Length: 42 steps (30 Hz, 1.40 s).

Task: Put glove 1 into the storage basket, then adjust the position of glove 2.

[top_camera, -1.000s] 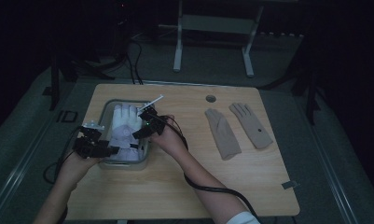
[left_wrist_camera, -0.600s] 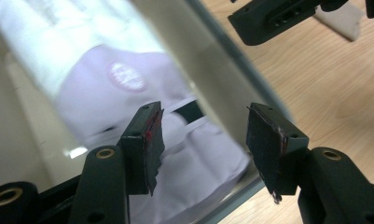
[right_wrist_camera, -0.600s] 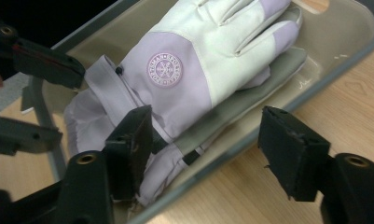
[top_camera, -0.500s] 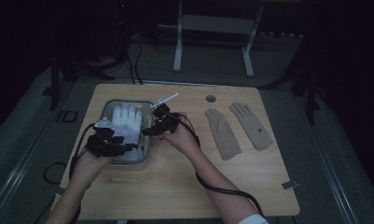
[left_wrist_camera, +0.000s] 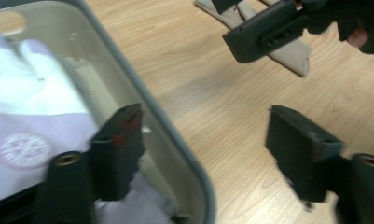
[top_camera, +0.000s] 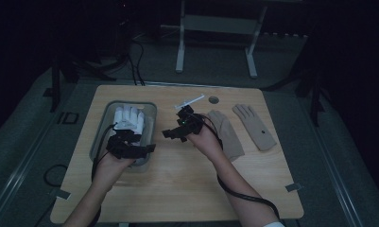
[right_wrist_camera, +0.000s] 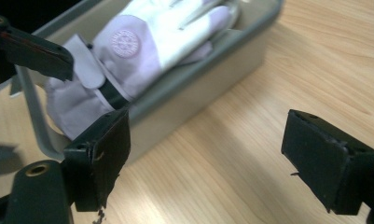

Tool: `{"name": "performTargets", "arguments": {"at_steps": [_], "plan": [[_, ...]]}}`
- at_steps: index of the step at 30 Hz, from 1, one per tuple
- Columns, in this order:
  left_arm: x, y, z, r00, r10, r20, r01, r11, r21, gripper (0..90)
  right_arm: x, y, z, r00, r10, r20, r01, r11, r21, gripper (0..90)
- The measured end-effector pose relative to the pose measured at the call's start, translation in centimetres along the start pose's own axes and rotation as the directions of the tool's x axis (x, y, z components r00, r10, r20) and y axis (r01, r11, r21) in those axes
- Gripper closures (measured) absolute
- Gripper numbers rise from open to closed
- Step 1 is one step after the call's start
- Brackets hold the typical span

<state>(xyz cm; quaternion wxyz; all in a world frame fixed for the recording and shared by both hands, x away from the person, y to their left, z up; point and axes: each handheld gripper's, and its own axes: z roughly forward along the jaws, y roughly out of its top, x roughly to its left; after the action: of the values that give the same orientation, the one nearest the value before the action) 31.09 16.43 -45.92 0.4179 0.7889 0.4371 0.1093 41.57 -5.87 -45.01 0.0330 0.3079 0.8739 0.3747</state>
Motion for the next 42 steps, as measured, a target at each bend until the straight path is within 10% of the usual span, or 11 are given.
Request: {"name": "performTargets", "arguments": {"at_steps": [16, 32, 42], "plan": [[-4.0, 0.3, 4.7, 0.9939, 0.072, 0.084, -0.069, 0.9969, -0.037, 15.1, -4.2, -3.6, -3.6, 0.9973, -0.003, 0.073, 0.005, 1.0, -0.026, 15.3], [-6.7, -3.0, 9.2, 0.9826, 0.137, 0.126, -0.123, 0.9863, -0.11, 15.1, -8.3, -8.3, -6.4, 0.9911, -0.053, 0.122, 0.06, 0.996, -0.059, 10.0], [-7.3, -5.8, 11.0, 0.9806, 0.116, 0.158, -0.103, 0.9908, -0.087, 6.3, -11.5, -10.9, -7.0, 0.9766, -0.092, 0.194, 0.103, 0.994, -0.047, 35.3]]}}
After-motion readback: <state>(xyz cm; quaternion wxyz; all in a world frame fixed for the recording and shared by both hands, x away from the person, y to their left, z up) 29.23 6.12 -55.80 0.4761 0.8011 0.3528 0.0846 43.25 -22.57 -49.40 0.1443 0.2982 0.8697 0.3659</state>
